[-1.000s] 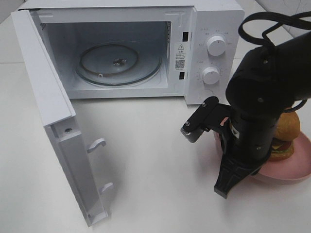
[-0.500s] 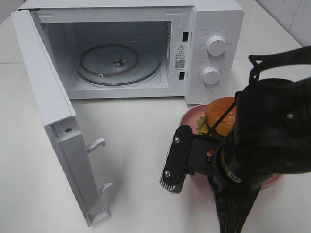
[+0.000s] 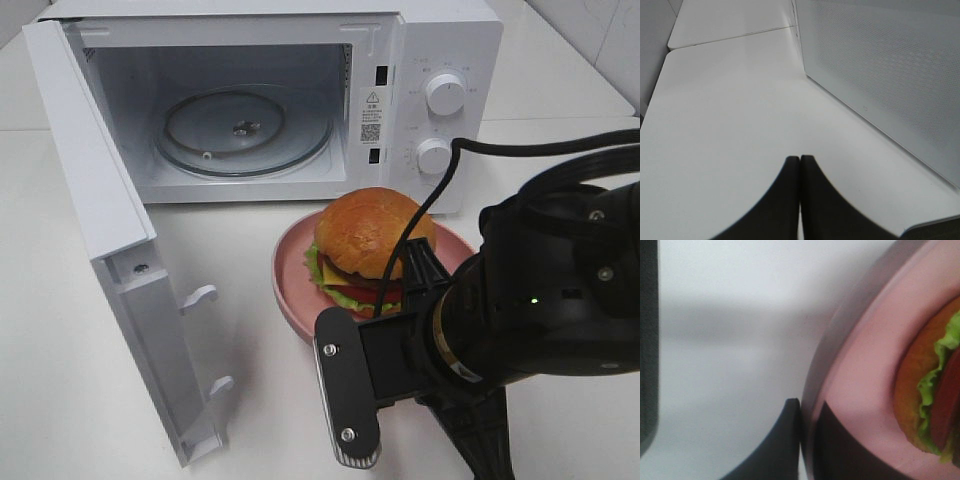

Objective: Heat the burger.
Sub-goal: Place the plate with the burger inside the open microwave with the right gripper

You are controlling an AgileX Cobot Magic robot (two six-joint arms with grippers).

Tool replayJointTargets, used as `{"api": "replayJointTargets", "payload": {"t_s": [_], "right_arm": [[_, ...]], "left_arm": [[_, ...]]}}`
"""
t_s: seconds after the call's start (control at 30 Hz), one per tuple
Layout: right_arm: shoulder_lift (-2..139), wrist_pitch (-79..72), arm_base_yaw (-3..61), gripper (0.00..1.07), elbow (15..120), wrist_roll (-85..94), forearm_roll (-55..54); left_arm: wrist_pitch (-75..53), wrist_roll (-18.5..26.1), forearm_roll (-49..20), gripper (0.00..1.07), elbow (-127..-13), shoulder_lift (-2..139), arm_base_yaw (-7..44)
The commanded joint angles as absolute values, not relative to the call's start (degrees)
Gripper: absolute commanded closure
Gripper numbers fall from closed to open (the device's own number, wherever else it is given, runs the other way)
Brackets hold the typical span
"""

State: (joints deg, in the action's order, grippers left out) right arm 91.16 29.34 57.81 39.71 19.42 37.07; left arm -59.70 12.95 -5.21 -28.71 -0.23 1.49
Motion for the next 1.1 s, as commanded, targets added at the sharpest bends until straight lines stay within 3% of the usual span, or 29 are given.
{"api": "replayJointTargets", "payload": {"t_s": [0.03, 0.37, 0.77, 1.1], "right_arm": [[90.5, 27.2, 57.8, 1.07, 39.7, 22.7, 42.2], [90.5, 23.4, 57.4, 1.07, 39.7, 27.9, 47.5], [91.3, 10.1, 49.0, 1.07, 40.2, 39.9, 47.3], [92.4, 6.1, 46.4, 1.07, 42.9, 44.7, 47.3]], "left_arm": [[-59.4, 12.7, -5.2, 1.06, -28.5, -1.5, 1.2], [-59.4, 12.7, -5.2, 1.06, -28.5, -1.5, 1.2], [-59.4, 12.7, -5.2, 1.06, -28.5, -1.5, 1.2], [-59.4, 12.7, -5.2, 1.06, -28.5, -1.5, 1.2]]}}
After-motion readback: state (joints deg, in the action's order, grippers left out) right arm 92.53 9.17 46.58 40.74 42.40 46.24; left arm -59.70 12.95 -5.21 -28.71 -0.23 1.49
